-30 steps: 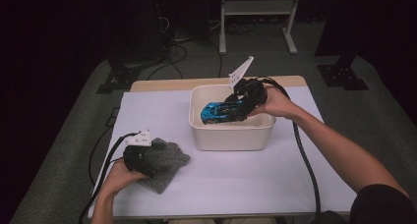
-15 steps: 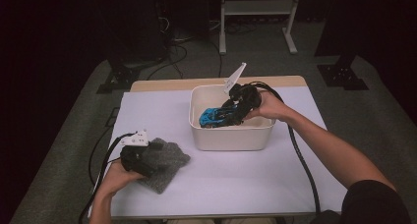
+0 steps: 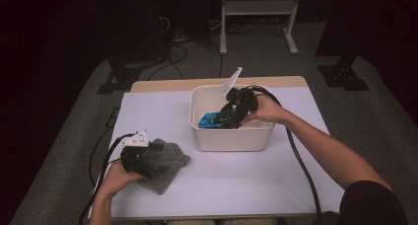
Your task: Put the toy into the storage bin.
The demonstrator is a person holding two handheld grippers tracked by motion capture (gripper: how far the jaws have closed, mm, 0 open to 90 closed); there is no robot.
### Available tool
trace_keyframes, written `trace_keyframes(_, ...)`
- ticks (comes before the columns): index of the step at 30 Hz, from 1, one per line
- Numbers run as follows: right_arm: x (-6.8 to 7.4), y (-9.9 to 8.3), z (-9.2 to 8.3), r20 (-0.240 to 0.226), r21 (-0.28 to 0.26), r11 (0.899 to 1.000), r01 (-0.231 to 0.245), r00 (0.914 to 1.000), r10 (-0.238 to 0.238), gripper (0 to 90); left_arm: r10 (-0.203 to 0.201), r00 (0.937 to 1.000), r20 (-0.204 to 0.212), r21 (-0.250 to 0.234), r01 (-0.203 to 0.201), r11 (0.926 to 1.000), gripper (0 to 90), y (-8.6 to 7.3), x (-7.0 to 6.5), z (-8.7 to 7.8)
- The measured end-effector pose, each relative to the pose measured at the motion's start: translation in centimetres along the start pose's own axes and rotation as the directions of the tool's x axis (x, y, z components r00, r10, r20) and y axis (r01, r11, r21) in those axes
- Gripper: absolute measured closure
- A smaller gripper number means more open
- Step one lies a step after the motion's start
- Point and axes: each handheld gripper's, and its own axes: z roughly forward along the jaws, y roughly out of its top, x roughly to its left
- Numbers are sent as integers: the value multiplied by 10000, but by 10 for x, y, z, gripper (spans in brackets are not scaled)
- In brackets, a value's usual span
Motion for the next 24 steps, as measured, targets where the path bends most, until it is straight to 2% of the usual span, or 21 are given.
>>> trace_keyframes(15, -3, 6, 20, -228, 506, 9987, 39, 9997, -28, 264, 21, 10000, 26, -145, -20, 9999, 102, 0, 1, -4)
trace_keyframes(24, -4, 7, 29, -209, 1070, 9942, -82, 9997, 105, 263, 11, 10000, 70, -254, -9, 9997, 103, 0, 1, -5)
